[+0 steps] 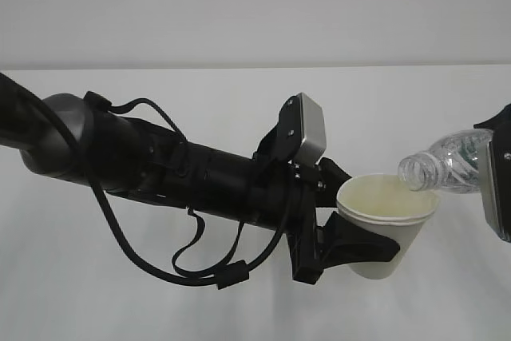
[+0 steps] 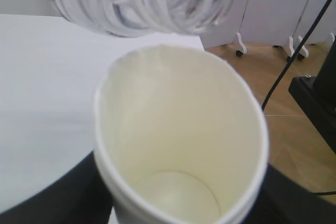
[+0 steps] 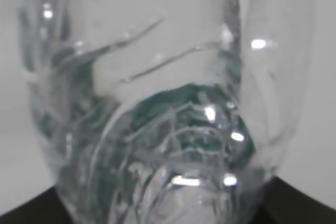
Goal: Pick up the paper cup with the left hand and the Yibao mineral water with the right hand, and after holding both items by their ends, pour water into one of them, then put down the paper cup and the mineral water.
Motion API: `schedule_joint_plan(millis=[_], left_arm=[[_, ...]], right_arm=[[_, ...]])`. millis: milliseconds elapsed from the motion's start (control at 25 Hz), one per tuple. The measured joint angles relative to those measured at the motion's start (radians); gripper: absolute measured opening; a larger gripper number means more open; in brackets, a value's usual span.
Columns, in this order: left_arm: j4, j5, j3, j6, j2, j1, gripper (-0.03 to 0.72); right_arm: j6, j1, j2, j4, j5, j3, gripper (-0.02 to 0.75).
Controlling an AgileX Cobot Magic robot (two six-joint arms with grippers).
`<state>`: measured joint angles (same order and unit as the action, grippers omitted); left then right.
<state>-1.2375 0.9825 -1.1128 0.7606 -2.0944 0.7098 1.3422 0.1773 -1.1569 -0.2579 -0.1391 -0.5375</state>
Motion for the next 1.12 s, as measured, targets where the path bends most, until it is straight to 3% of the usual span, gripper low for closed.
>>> schedule_joint_plan(millis=[1120], left_arm=[[-0.043,0.054,0.000,0.032,0.000,0.000,0.447]], right_arm=[[0.000,0.000,0.000,-0.081,-0.002,-0.028,0.409]])
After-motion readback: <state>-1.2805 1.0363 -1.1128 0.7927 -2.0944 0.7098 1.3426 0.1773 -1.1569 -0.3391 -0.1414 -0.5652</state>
